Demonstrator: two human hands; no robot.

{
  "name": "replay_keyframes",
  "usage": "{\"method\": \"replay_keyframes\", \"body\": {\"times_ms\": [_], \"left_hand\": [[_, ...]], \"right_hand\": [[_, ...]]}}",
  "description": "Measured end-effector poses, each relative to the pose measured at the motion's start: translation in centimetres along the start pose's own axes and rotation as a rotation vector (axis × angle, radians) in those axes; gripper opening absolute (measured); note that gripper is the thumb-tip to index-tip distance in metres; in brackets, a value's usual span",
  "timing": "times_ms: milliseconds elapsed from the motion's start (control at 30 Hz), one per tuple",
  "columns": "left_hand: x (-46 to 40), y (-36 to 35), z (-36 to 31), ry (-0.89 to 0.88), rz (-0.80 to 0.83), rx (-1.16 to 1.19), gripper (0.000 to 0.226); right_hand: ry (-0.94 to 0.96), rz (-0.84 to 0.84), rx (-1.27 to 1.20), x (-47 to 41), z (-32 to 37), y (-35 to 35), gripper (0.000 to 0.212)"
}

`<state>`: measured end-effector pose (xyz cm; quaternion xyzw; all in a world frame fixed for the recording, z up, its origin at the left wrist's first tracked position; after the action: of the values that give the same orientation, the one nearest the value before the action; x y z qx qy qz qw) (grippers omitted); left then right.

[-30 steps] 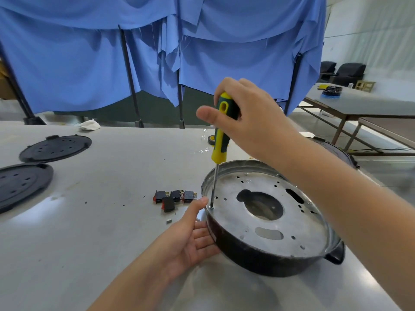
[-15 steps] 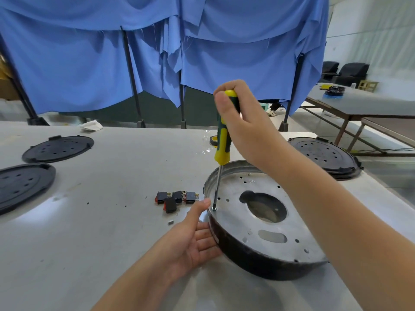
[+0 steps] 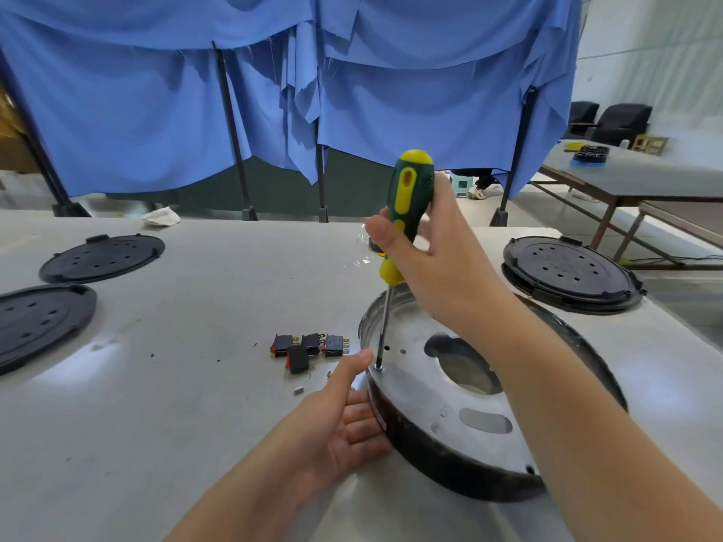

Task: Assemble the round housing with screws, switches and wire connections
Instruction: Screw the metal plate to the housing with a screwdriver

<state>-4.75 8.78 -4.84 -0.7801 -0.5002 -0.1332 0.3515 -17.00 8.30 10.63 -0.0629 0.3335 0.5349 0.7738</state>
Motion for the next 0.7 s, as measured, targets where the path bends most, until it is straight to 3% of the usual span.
{"method": "replay_keyframes", "body": {"times_ms": [133,233,333,533,600,700], "left_hand": [[0.0,0.0,0.0,-0.006,-0.002,-0.013,0.077],[0.0,0.0,0.1,-0.005,-0.002,-0.007,0.079],[-0.1,0.0,0.1,-0.005,-0.001,-0.011,0.080],[-0.1,0.0,0.0,-0.003,0.002,-0.030,0.083],[-0.1,0.0,0.0,-0.004,-0.005,-0.030,0.083],[-0.1,0.0,0.1,-0.004,-0.005,-0.036,0.083]], "right_hand": [[-0.190,0.181,-0.112,0.3,-1.7,-0.3,0.025],[-0.179,0.206,-0.109,0.4,-1.7,0.7,0.026],[-0.097,0.137,0.002,0.6,-1.1,1.4,0.032],[-0.058,-0.069,0.317,1.1,-1.3,1.3,0.065],[-0.110,0.008,0.312,1.0,-1.7,0.8,0.059],[-0.199,0.120,0.171,1.0,-2.2,0.6,0.035]]}}
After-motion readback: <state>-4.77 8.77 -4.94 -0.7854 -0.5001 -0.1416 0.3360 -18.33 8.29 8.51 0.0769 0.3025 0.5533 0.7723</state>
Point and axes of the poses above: each hand's wrist, its own x-axis away from the middle knuckle, its own y-axis out of the back of the hand, z = x × y, the point moved 4 cm from there along -x, towards the middle knuckle, and after that the axes turned 6 degrees about -z, right-handed, at the moved point
